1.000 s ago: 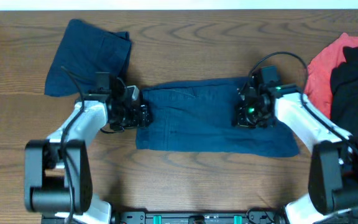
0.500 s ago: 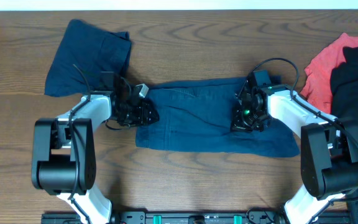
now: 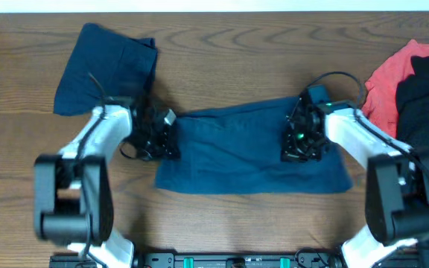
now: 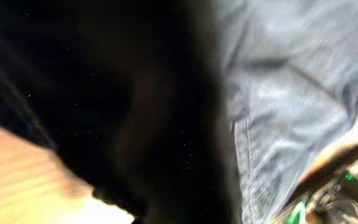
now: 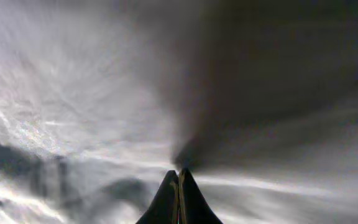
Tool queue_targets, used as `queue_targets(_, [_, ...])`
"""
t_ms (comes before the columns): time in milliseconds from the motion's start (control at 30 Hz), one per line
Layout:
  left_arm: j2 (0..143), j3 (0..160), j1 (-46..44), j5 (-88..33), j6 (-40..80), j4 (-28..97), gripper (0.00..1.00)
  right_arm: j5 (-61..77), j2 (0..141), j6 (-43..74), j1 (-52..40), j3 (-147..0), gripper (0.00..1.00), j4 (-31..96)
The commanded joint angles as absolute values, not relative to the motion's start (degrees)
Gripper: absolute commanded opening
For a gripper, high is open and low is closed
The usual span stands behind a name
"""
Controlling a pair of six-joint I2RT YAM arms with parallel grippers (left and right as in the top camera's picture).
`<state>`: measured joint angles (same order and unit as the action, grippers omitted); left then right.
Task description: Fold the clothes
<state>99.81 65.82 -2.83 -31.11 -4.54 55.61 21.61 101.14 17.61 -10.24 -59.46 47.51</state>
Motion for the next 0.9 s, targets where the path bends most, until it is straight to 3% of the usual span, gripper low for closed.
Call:
queue_targets(0, [93.21,75.7,-2.66,-16.84,-5.58,61.65,0.06,21.04,93.45,18.39,-7.73,-60.64,0.01,47.68])
queue_targets(300, [90.11,85.27,-7.84,-15.99,-4.25,67.79,0.06,20.99,79.94,18.9,-1.45,-60.77,0.01,47.37])
queue_targets(567, [93.76,85.23,-20.29,-21.15,14.06,57.8,0.06,20.97,78.78,18.85,-0.38,-60.75,0.01,48.4])
queue_targets(867, [98.52,85.23,-25.67,-19.22,17.43,55.64,0.06,17.17,80.23,18.85,-1.13,-58.89,0.01,49.17])
